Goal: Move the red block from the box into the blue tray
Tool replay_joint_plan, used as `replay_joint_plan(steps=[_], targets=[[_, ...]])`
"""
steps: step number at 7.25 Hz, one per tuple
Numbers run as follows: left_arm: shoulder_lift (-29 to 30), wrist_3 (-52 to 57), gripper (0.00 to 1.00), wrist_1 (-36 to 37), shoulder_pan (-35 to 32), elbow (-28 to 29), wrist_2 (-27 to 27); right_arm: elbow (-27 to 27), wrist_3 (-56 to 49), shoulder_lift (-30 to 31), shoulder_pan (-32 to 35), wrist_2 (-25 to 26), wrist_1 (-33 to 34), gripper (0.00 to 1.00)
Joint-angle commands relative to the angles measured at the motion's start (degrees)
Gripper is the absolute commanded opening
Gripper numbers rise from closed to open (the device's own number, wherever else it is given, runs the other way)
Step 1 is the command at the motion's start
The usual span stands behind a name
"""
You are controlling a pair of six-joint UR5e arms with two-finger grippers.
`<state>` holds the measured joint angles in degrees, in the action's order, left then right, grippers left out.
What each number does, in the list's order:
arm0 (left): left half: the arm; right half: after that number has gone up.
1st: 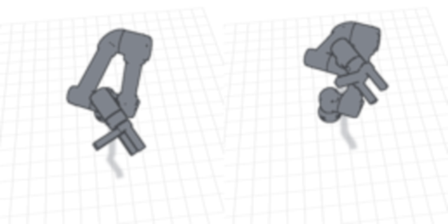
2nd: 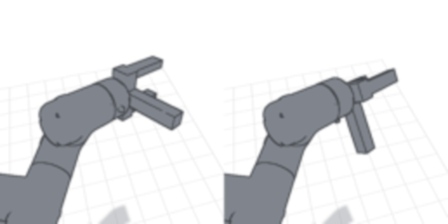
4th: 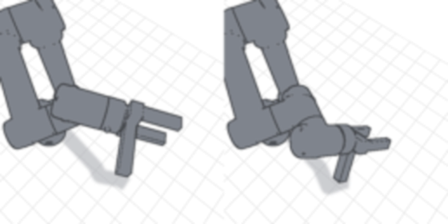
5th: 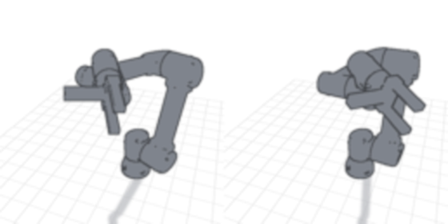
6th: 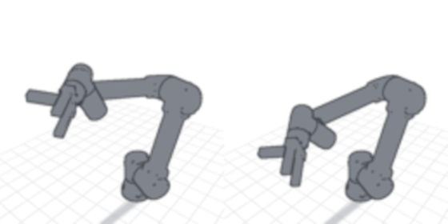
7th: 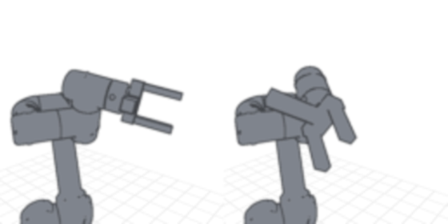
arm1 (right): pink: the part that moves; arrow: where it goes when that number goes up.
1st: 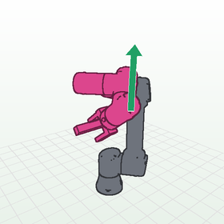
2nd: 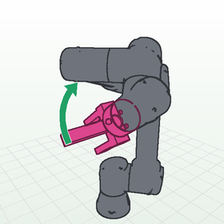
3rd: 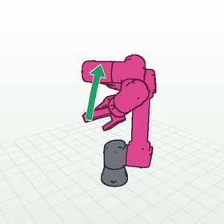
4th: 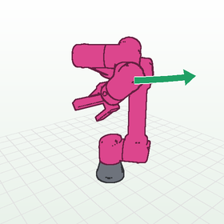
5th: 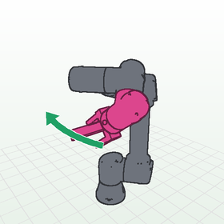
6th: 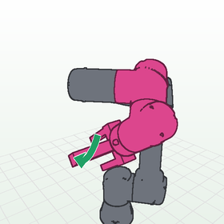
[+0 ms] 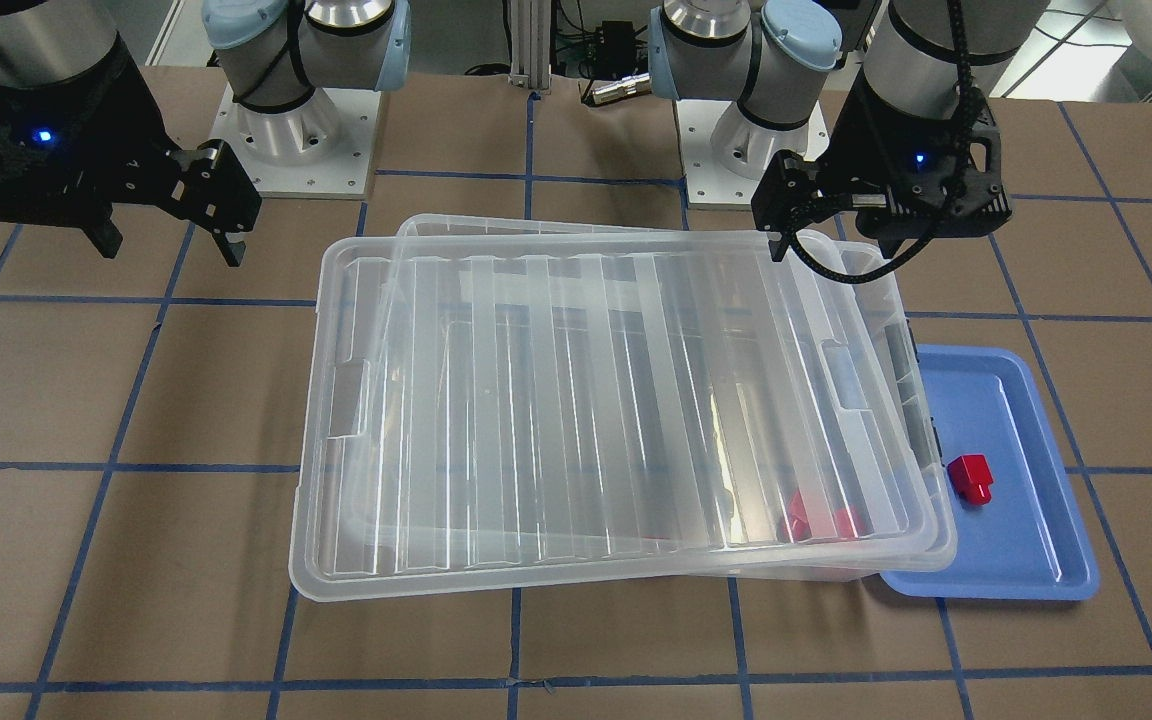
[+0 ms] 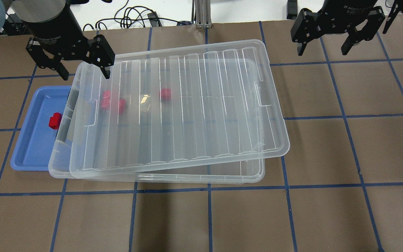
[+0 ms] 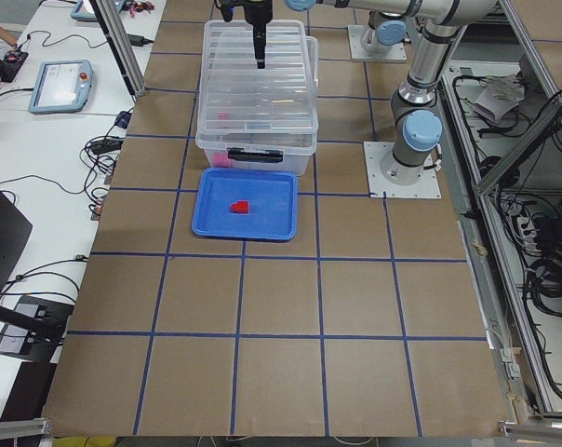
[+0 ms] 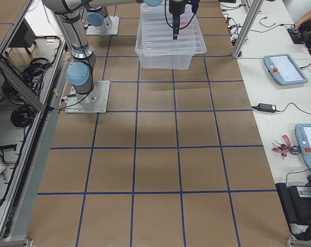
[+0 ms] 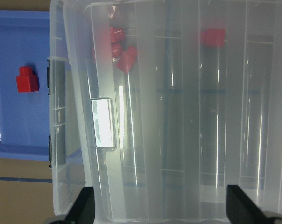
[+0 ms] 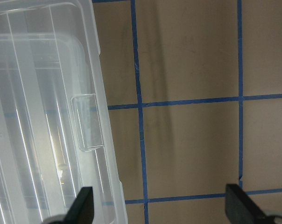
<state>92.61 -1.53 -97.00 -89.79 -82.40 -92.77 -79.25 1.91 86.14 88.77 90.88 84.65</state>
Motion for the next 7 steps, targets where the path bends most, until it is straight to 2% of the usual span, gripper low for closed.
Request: replay_joint_plan(steps=[1, 5, 7], targets=[[-1.4, 3.3, 1.0, 1.4, 2.1, -1.6, 0.5, 0.0, -0.1, 0.1, 0.0, 0.0, 0.0, 1.0], [-4.5, 2.0, 1.0, 2.2, 3.0, -6.4, 0.7, 0.0, 0.2, 0.1, 0.0, 0.1, -0.1, 1.0], [-4.5, 2.1, 1.0, 2.6, 3.0, -6.5, 0.7, 0.0, 0.1, 0.1, 0.0, 0.0, -0.1, 1.0]])
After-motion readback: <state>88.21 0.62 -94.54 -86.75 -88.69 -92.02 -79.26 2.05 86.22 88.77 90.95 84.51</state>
